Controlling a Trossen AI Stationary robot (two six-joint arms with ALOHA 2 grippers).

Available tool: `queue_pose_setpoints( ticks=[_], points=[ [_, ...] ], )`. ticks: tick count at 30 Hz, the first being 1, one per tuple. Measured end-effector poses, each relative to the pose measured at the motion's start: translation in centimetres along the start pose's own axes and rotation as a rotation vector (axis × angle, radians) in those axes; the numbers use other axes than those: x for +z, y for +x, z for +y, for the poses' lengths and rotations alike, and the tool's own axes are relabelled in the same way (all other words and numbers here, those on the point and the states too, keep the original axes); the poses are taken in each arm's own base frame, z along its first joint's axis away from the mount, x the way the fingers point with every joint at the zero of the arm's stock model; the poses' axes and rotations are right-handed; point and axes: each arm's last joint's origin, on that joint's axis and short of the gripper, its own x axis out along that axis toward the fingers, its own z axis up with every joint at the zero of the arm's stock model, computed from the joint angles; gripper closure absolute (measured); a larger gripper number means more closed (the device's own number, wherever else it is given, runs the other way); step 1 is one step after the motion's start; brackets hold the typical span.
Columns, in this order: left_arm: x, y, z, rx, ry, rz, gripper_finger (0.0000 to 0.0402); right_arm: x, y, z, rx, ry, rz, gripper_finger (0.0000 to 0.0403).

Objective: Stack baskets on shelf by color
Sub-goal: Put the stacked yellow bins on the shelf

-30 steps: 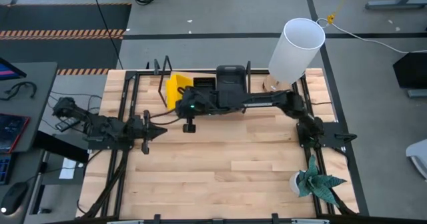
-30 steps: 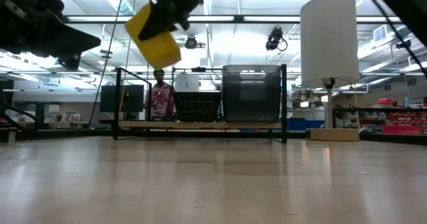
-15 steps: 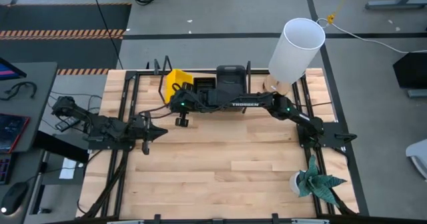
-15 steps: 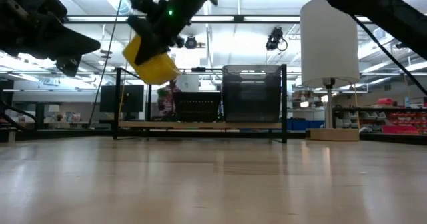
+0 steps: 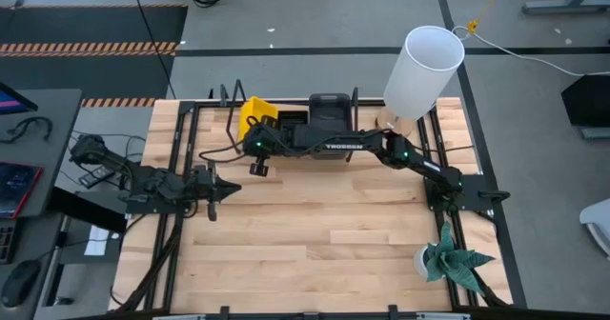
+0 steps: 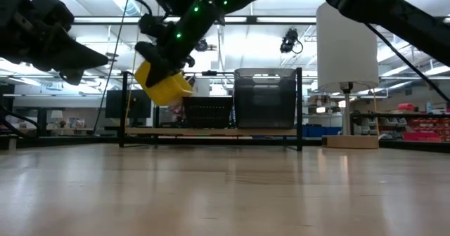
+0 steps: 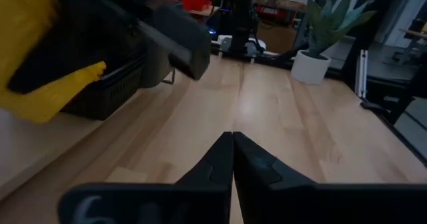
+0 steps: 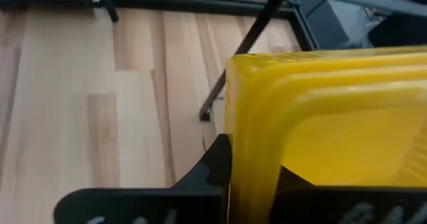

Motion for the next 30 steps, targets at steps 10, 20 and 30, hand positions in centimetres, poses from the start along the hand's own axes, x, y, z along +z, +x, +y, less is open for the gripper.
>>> queue_pose_setpoints(
  ticks=[10,20,30],
  points=[
    [-0.1,0.1,0.0,0.009,-0.003,0.003,0.038,-1.2,1.6,-0.6,0.001,-0.005,0.05,0.0379],
    [0.0,0.1,0.0,0.009,-0.001,0.002,0.0391,0.4,1.0,-0.2,-0.025,-0.053,-0.076,0.038],
    [0.0,0.1,0.0,0.008,-0.002,0.001,0.038,-0.3,1.8,-1.5,0.073,0.028,-0.062,0.0382]
  ],
)
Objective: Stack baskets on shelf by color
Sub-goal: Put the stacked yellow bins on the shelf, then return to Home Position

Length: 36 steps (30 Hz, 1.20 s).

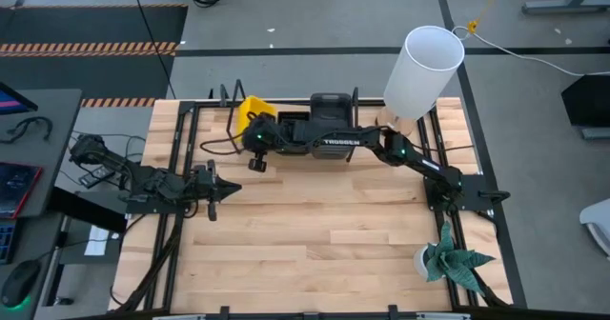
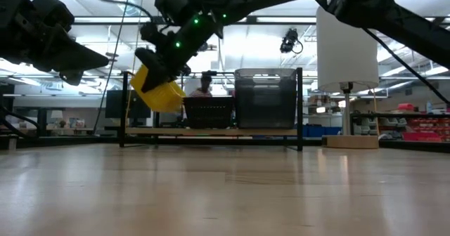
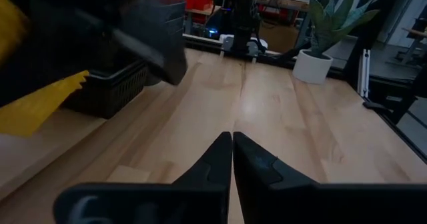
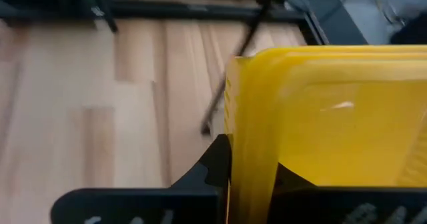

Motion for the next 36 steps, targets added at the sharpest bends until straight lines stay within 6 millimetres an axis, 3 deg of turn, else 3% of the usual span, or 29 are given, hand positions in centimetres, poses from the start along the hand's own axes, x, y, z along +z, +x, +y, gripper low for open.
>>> queue_pose_setpoints(
  ticks=[9,21,28,36],
  points=[
    [0.02,0.0,-0.01,-0.001,-0.001,-0.002,0.0391,-0.67,0.27,-0.39,-0.027,0.006,0.051,0.037],
    [0.04,0.0,-0.01,-0.002,-0.002,-0.003,0.0389,-0.66,0.26,-0.49,-0.058,0.035,0.052,0.0281],
    [0.04,0.0,-0.01,-0.001,-0.003,-0.004,0.0387,-0.65,0.29,-0.65,-0.06,0.051,0.048,0.028],
    [0.04,0.0,-0.02,-0.002,-0.003,-0.004,0.0385,-0.46,0.06,-0.76,-0.016,-0.095,0.053,0.0282]
  ],
)
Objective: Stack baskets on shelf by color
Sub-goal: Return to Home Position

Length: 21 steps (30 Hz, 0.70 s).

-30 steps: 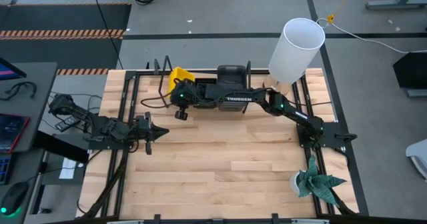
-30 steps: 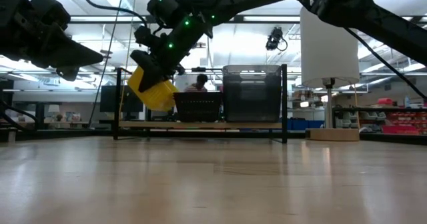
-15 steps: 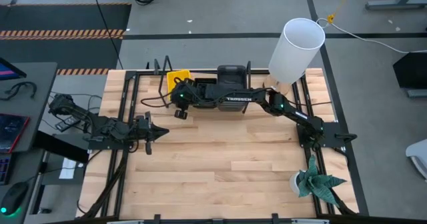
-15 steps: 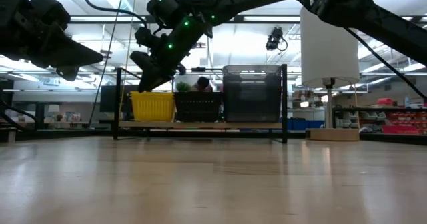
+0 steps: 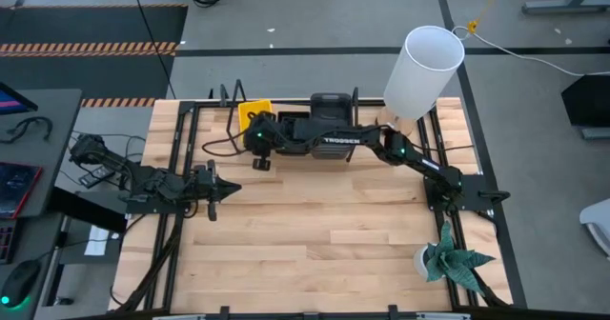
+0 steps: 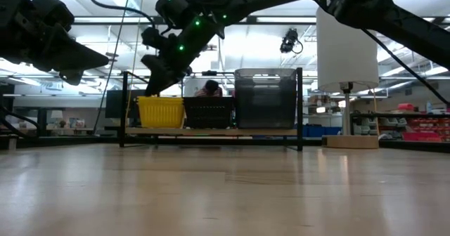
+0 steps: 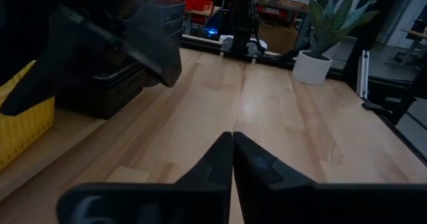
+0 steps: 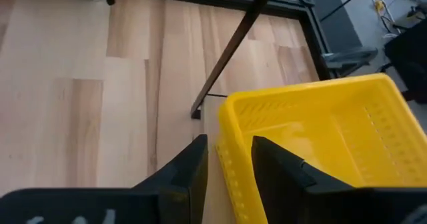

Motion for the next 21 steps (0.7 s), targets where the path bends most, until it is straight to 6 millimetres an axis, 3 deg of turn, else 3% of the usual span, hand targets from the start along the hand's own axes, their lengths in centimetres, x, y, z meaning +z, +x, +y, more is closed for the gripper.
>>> queue_pose_setpoints(
  ticks=[7,15,21],
  points=[
    [0.0,0.0,0.0,0.0,0.0,0.0,0.0392,-0.6,-0.5,-1.2,0.024,0.003,0.088,0.0282],
    [0.0,0.0,0.0,0.0,0.0,0.0,0.0378,-1.0,-0.6,-1.4,-0.027,0.045,0.139,0.0284],
    [0.0,0.0,0.0,0.0,0.0,0.0,0.0387,-0.9,-0.6,-1.2,-0.026,0.071,0.137,0.0307]
  ],
)
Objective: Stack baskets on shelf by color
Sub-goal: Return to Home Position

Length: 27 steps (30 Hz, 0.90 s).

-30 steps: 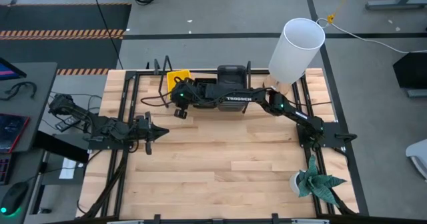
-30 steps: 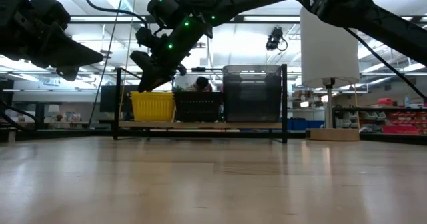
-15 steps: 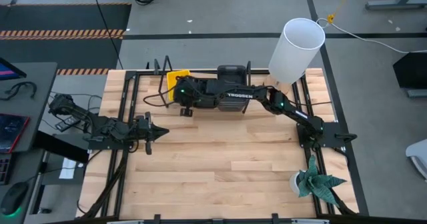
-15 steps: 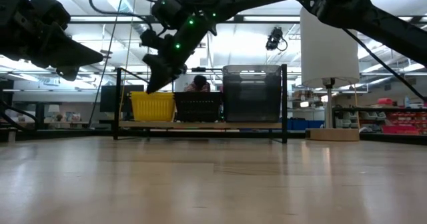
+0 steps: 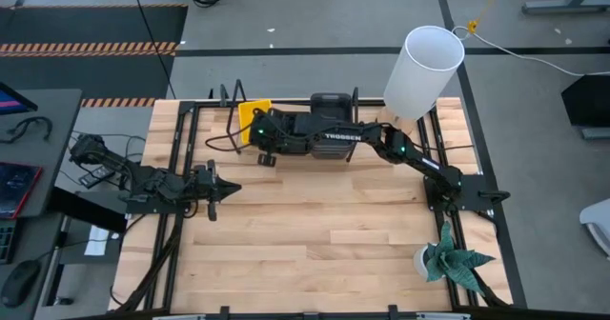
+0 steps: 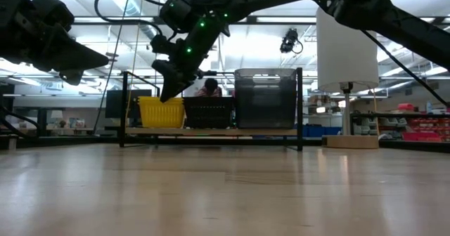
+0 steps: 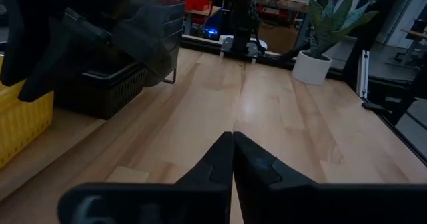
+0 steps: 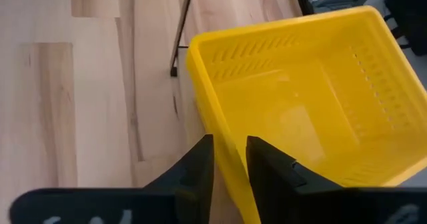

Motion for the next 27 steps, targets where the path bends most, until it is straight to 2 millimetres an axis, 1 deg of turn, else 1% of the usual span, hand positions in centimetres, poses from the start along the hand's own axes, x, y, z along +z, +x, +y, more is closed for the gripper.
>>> queue_pose_setpoints(
  ticks=[5,12,22,27],
  points=[
    [0.0,0.0,0.0,0.0,0.0,0.0,0.0391,0.1,-0.1,0.6,0.006,-0.006,-0.008,0.0331],
    [0.0,0.0,0.0,0.0,0.0,0.0,0.038,0.2,-0.1,0.7,0.038,0.017,-0.018,0.0352],
    [0.0,0.0,0.0,0.0,0.0,-0.001,0.0391,0.9,-0.4,1.5,0.087,0.024,-0.085,0.036],
    [0.0,0.0,0.0,0.0,0.0,-0.001,0.0385,0.9,-0.4,1.6,0.097,0.037,-0.086,0.036]
  ],
)
